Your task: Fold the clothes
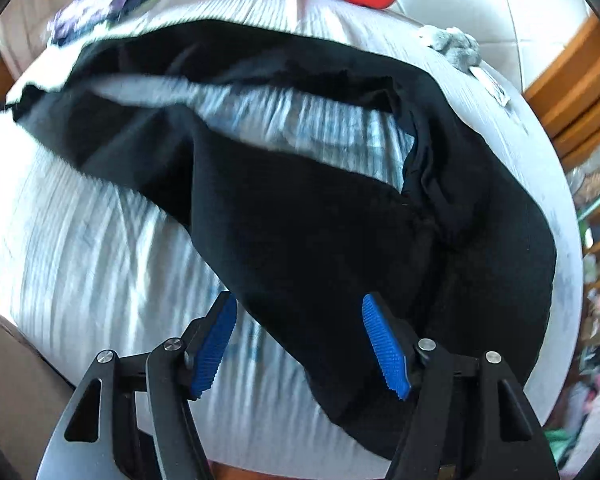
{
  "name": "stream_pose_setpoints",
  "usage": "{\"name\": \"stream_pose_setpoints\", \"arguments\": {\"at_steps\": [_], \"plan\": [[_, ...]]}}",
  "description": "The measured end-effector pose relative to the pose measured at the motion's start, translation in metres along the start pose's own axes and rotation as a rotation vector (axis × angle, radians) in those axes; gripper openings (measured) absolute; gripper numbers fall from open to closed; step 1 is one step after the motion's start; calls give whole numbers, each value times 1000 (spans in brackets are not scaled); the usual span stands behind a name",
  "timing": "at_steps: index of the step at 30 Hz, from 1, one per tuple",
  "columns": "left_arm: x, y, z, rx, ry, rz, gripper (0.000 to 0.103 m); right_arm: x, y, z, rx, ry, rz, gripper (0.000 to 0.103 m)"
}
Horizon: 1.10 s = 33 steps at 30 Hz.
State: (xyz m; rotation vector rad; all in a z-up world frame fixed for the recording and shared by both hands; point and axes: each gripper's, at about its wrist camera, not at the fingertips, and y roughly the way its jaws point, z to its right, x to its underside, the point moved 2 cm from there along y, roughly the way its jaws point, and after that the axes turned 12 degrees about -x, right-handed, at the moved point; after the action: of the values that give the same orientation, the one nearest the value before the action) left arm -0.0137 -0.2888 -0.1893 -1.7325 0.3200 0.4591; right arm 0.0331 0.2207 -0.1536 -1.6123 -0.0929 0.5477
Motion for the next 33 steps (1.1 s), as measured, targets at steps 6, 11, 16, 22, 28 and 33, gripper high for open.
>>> {"name": "stream_pose_setpoints", "arguments": {"at_steps": [6, 11, 16, 22, 28, 33], "plan": [[-17, -74, -12, 18, -46, 104, 18, -7, -2, 23, 19, 108, 76, 5], [-47, -151, -32, 82, -86, 106, 19, -22, -78, 50, -101, 172, 250, 5], [-118, -95, -10, -11, -50, 58, 50, -84, -67, 104, -173, 205, 204, 29], [-132, -28, 1, -14, -93, 28, 51, -108, -28, 120, -39, 262, 132, 71], [-74, -29, 11, -13, -16, 12, 51, -74, -78, 100, 17, 265, 250, 72], [-48, -19, 18, -42, 55, 4, 51, -61, -73, 74, 88, 171, 193, 72]]}}
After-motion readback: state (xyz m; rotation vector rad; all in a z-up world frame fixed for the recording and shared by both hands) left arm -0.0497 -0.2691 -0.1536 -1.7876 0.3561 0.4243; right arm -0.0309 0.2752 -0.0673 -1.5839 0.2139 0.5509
